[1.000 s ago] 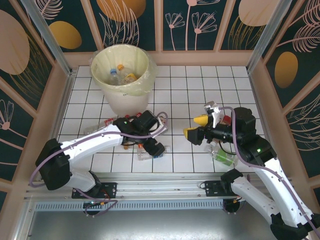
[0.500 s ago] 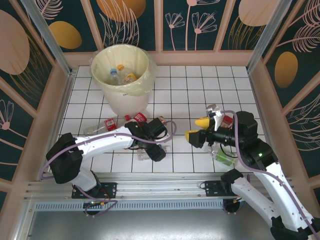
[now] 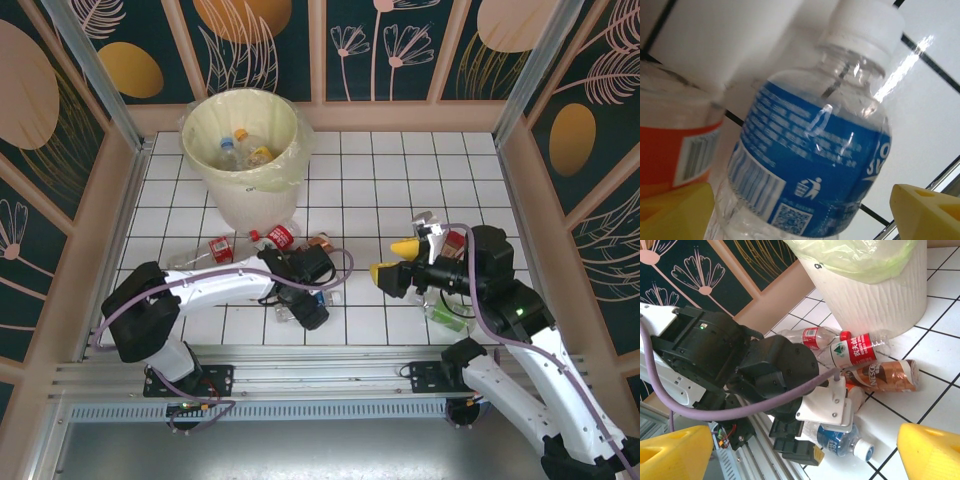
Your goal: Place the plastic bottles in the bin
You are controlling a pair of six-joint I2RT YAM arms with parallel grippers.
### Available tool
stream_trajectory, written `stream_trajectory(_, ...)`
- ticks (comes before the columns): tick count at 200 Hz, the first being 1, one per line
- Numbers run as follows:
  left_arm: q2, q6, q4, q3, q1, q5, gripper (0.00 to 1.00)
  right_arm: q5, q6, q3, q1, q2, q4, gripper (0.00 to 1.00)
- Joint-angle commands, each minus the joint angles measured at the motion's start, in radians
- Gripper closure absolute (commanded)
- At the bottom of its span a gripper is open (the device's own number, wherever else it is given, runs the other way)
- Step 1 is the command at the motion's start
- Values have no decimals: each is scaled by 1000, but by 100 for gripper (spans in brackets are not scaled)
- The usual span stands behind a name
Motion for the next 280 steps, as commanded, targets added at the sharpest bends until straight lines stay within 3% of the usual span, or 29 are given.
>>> stream_trajectory(1,27,-44,-30,-25,-27,-24,6,3,13,-12,-3,-11,15,4)
stream_trajectory(54,57,-82,-20,-25,-34,-11,10,5,20,-27,-2,-12,18,4)
stream_trajectory(78,53,-102,-2,-25,-34,1,18,13,30,-37,-3,-13,29,5)
stream_trajectory(95,47,-120,11,-21,-34,6,31,23,39,-44,-2,-13,35,5)
stream_trajectory(117,19,-143,46,-9,-34,34,37,48,53,-46,-3,-17,42,5)
stream_trajectory(129,-1,-157,75,4,-34,48,37,105,66,-49,-2,-23,50,6)
stream_trajectory(158,-27,-199,165,59,-34,88,38,394,149,-93,-2,-52,92,7)
stream_trajectory(196,-53,-263,319,117,-24,155,38,490,213,-110,-3,-66,139,8)
stream_trajectory(248,-62,-252,454,224,58,219,36,362,111,-131,-2,-143,209,3)
stream_trajectory(280,-32,-222,484,330,102,233,35,207,65,-105,-3,-156,214,1)
